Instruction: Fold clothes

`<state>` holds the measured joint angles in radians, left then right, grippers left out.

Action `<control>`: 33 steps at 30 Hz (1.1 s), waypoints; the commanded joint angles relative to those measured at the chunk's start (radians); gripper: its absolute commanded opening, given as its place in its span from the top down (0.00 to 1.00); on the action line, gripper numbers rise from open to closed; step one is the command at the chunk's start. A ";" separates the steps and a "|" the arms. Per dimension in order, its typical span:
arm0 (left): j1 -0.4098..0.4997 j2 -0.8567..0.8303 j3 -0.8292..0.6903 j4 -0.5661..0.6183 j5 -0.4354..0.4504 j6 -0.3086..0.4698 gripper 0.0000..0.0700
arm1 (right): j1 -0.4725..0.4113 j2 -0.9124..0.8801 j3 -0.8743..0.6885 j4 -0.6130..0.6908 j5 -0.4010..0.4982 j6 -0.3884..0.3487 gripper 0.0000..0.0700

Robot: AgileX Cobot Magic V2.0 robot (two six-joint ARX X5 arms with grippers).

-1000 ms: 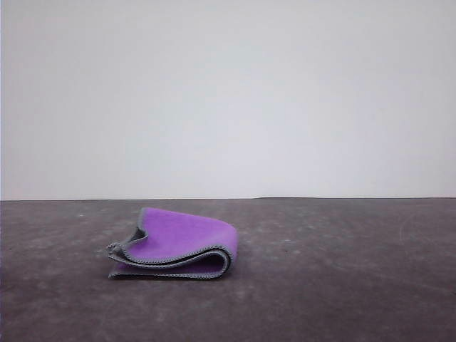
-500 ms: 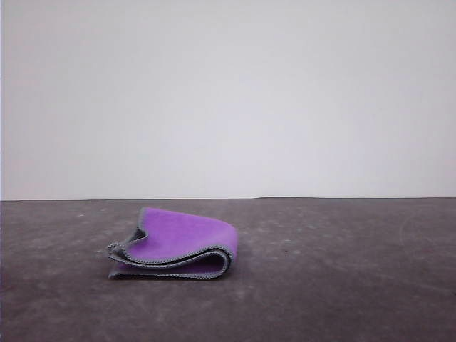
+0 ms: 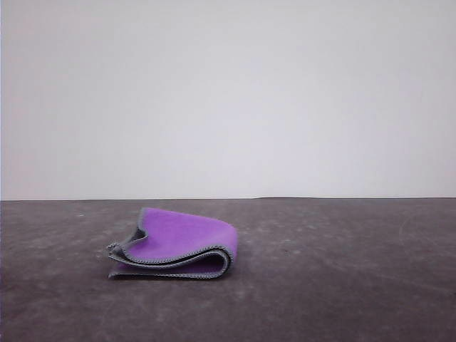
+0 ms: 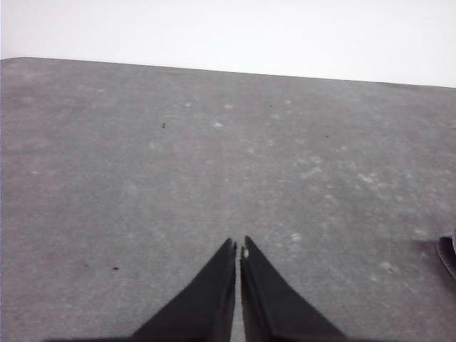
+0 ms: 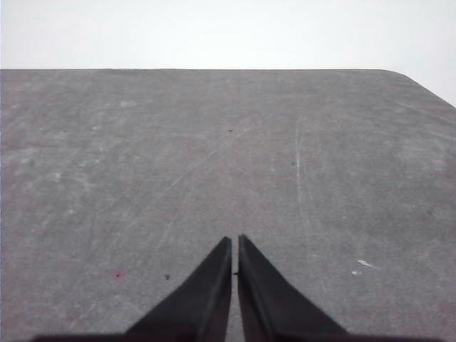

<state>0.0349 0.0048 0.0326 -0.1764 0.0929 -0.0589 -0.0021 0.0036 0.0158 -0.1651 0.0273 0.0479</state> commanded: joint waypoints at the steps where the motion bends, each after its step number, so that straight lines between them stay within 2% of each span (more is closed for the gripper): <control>1: 0.000 0.000 -0.020 -0.004 0.001 0.014 1.00 | -0.001 0.000 -0.004 0.007 0.000 -0.004 0.98; 33: 0.000 0.000 -0.020 -0.004 0.000 0.014 1.00 | -0.001 0.000 -0.004 0.007 0.000 -0.004 0.98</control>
<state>0.0349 0.0048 0.0326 -0.1764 0.0929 -0.0589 -0.0021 0.0036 0.0158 -0.1650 0.0273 0.0479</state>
